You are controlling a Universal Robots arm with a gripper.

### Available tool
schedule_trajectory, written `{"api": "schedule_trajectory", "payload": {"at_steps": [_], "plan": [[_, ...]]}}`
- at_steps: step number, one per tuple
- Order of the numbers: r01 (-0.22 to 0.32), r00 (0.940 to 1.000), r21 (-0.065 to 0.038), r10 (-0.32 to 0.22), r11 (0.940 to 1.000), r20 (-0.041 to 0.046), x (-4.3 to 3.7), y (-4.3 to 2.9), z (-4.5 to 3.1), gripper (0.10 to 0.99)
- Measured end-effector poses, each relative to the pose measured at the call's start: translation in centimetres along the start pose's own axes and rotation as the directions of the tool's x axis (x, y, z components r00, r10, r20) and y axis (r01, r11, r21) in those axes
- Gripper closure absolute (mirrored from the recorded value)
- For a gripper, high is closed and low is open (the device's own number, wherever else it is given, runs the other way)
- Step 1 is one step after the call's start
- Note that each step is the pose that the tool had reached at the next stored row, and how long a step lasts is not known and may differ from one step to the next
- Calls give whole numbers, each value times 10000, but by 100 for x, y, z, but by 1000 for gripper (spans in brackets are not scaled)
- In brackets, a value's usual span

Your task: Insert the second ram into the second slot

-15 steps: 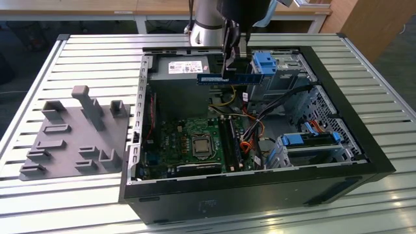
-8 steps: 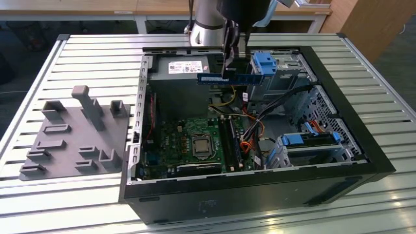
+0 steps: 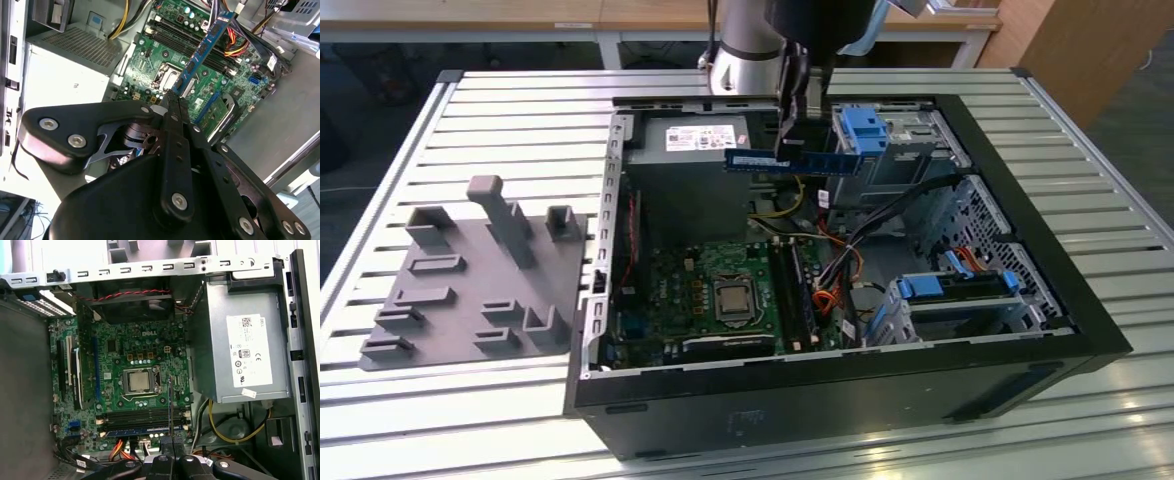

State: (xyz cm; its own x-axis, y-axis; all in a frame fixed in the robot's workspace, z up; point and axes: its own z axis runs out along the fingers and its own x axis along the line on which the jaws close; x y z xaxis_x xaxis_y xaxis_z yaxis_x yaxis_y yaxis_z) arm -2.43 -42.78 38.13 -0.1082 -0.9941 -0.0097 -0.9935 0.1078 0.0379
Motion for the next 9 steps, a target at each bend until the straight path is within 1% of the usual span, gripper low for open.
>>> {"api": "schedule_trajectory", "payload": {"at_steps": [9], "plan": [[-396, 9992, 3, 396, 9992, 16, 0, 0, 0, 973]]}}
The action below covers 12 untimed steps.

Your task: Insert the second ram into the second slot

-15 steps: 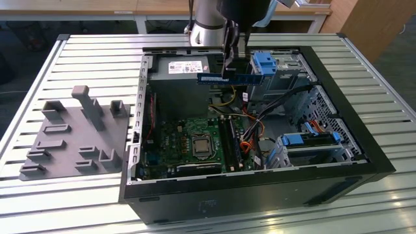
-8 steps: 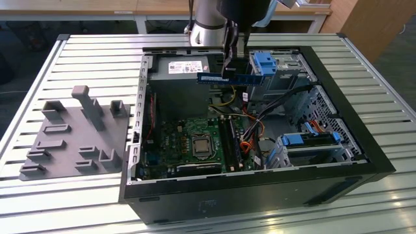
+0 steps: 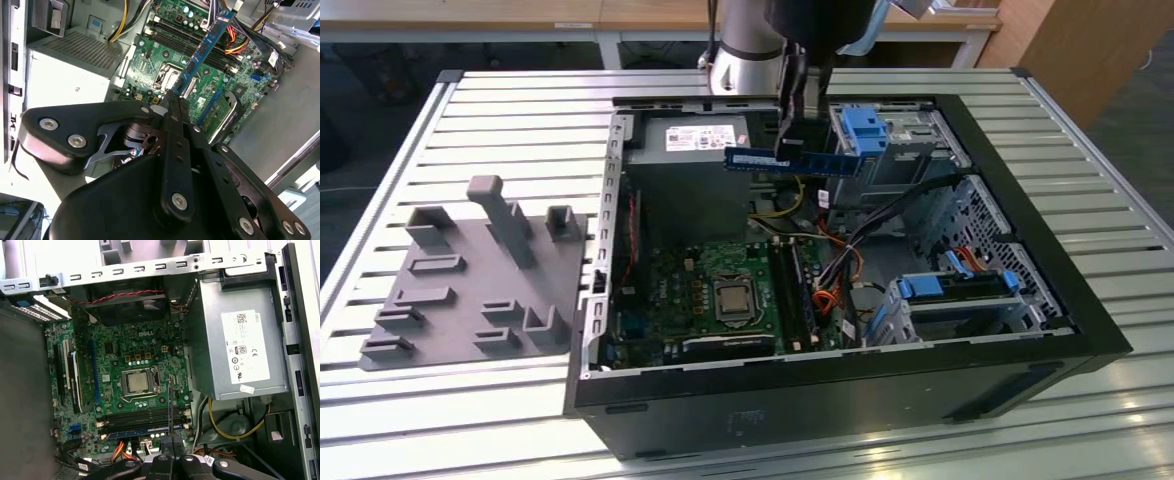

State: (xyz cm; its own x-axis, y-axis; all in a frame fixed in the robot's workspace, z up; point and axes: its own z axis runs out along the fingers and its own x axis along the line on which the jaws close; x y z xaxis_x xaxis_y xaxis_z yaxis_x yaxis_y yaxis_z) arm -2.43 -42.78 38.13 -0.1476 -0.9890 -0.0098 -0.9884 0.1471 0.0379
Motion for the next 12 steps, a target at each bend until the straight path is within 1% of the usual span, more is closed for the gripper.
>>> {"api": "schedule_trajectory", "payload": {"at_steps": [12], "plan": [[-465, 9989, 4, 465, 9989, 18, 0, 0, 0, 973]]}}
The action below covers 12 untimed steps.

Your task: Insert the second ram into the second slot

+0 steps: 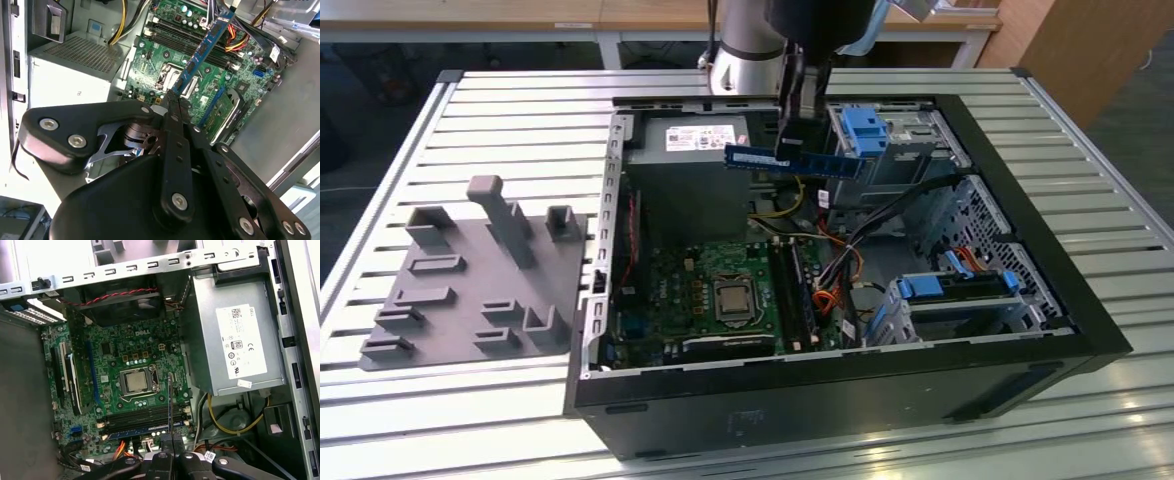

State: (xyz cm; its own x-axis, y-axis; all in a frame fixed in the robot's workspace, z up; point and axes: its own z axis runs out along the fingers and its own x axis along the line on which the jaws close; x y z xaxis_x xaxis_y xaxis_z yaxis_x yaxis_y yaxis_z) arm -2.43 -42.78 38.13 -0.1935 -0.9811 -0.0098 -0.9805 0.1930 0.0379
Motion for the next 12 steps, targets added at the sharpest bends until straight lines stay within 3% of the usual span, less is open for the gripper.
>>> {"api": "schedule_trajectory", "payload": {"at_steps": [12], "plan": [[-417, 9991, 4, 417, 9991, 15, 0, 0, 0, 973]]}}
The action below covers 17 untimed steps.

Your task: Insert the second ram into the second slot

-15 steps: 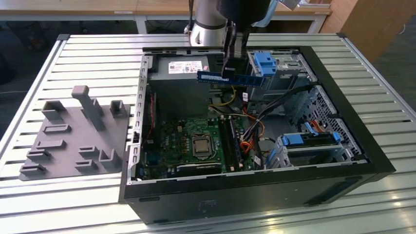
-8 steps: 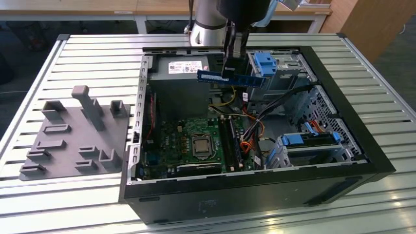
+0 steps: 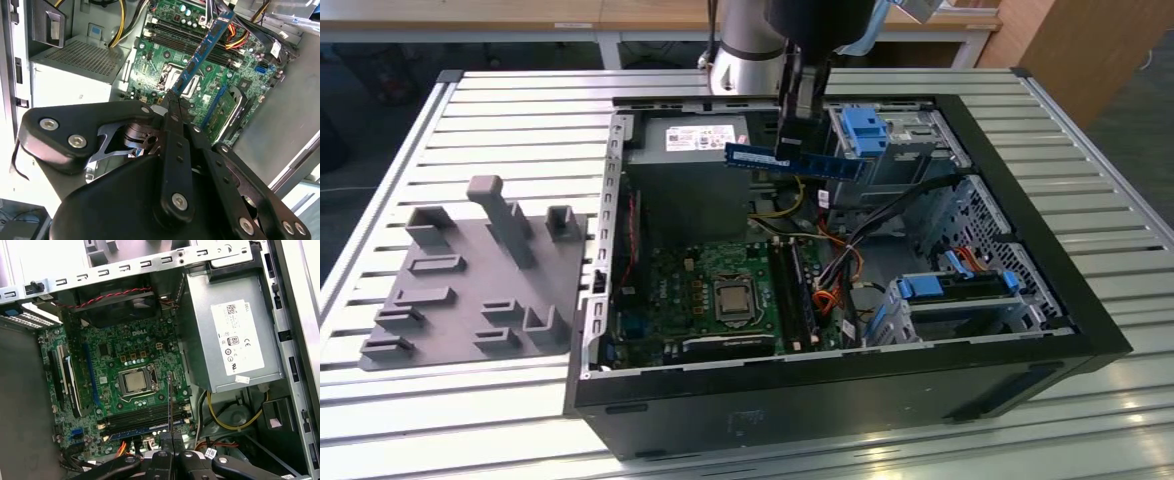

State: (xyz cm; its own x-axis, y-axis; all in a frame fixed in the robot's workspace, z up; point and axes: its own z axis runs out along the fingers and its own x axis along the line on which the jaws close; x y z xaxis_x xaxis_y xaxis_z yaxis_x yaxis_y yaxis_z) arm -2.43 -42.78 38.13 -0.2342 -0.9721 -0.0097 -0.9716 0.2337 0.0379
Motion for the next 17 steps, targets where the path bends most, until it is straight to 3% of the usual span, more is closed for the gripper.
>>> {"api": "schedule_trajectory", "payload": {"at_steps": [17], "plan": [[-543, 9985, 5, 543, 9985, 21, 0, 0, 0, 973]]}}
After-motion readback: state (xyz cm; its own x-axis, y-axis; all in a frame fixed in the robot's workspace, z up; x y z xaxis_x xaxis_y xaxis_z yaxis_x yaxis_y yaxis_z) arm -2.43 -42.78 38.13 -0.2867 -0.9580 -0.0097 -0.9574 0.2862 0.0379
